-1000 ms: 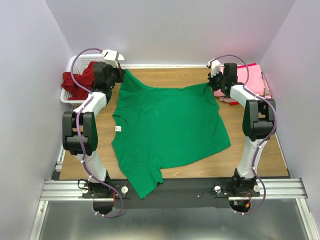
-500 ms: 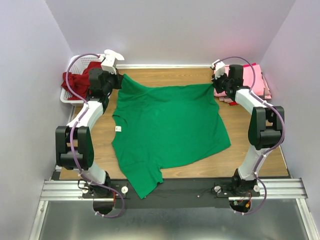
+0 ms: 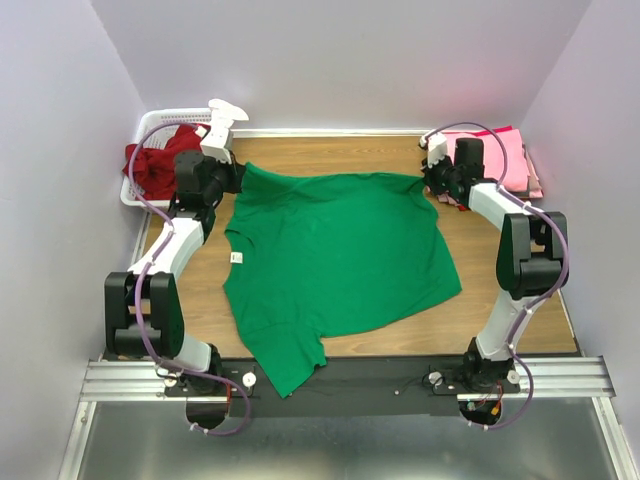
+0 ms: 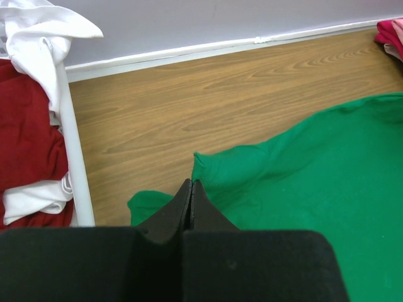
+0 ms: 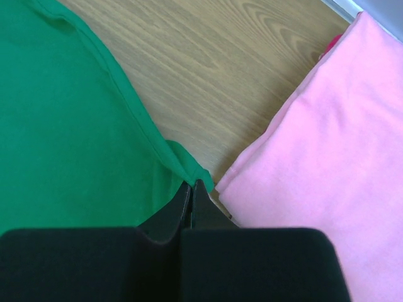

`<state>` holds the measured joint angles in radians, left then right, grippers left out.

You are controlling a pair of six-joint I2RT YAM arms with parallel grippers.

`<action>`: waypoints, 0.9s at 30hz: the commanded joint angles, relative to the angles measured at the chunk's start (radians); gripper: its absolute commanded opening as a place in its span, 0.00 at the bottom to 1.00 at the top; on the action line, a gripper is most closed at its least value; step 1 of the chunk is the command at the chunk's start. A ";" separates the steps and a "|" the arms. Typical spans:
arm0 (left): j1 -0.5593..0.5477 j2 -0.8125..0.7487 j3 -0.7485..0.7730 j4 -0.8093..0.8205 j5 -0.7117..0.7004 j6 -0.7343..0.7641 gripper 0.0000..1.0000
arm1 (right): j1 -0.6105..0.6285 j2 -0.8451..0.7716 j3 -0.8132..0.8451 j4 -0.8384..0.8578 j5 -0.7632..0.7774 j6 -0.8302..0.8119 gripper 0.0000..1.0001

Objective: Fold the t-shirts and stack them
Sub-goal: Flatten the tshirt out, then fold the tshirt

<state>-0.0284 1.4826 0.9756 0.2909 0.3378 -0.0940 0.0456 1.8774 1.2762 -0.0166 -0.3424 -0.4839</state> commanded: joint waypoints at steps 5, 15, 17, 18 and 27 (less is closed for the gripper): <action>-0.004 -0.085 -0.031 -0.041 0.021 0.016 0.00 | -0.006 0.031 -0.012 0.007 0.002 -0.018 0.00; -0.004 -0.173 -0.109 -0.079 0.009 0.017 0.00 | -0.006 0.039 0.000 0.007 0.072 -0.009 0.01; -0.004 -0.173 -0.113 -0.087 0.010 0.017 0.00 | -0.006 0.035 0.002 0.007 0.077 -0.001 0.01; -0.004 -0.174 -0.114 -0.088 0.015 0.013 0.00 | -0.006 0.035 0.000 0.007 0.083 0.001 0.01; -0.004 -0.228 -0.143 -0.118 0.015 0.013 0.00 | -0.007 0.037 -0.014 0.007 0.117 -0.009 0.01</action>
<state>-0.0284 1.2984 0.8513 0.1860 0.3412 -0.0929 0.0456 1.8988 1.2736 -0.0166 -0.2649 -0.4904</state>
